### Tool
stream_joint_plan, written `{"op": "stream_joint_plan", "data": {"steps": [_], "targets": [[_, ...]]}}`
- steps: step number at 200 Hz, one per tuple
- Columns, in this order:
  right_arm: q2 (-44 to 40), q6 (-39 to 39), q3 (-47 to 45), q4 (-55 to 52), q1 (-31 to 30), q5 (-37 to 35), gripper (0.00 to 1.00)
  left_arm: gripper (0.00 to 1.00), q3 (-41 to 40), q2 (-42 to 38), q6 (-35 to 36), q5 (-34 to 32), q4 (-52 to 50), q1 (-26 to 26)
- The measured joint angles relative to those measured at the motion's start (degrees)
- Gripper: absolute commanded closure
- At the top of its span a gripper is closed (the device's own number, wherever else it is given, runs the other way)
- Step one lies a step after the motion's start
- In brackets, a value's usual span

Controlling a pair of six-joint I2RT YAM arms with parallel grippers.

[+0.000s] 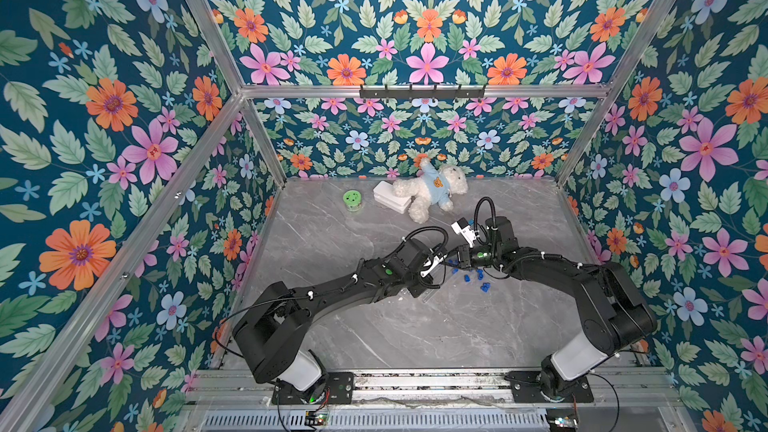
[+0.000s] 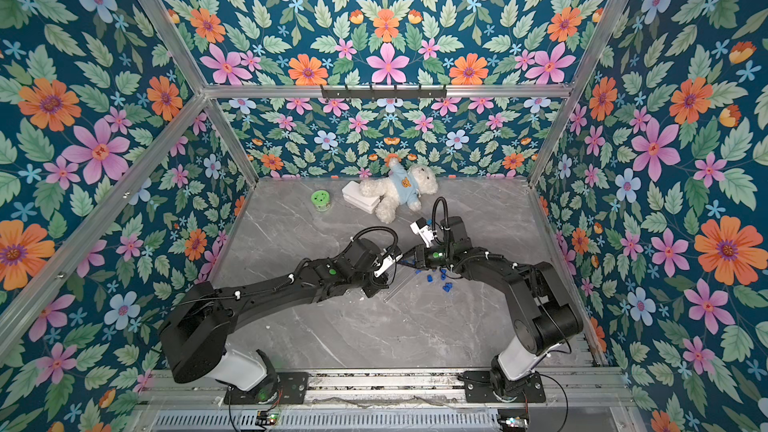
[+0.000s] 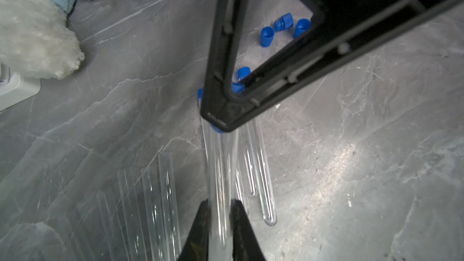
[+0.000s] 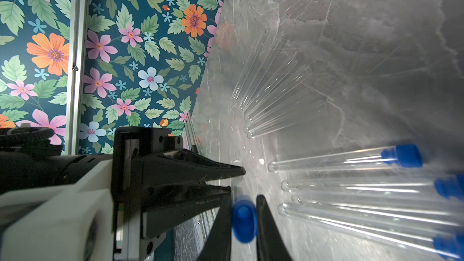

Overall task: Remove stoppers from test tubes
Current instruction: Open the stopper on the test tube.

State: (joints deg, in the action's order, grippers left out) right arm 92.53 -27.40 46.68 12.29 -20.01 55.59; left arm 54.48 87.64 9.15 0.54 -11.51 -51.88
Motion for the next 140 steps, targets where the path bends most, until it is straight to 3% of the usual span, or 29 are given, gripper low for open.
{"op": "stream_joint_plan", "data": {"steps": [140], "targets": [[-3.9,-0.8,-2.3,-0.2,2.9,0.0,1.0,1.0,0.1,0.3,0.5,0.0,2.8,-0.8]]}}
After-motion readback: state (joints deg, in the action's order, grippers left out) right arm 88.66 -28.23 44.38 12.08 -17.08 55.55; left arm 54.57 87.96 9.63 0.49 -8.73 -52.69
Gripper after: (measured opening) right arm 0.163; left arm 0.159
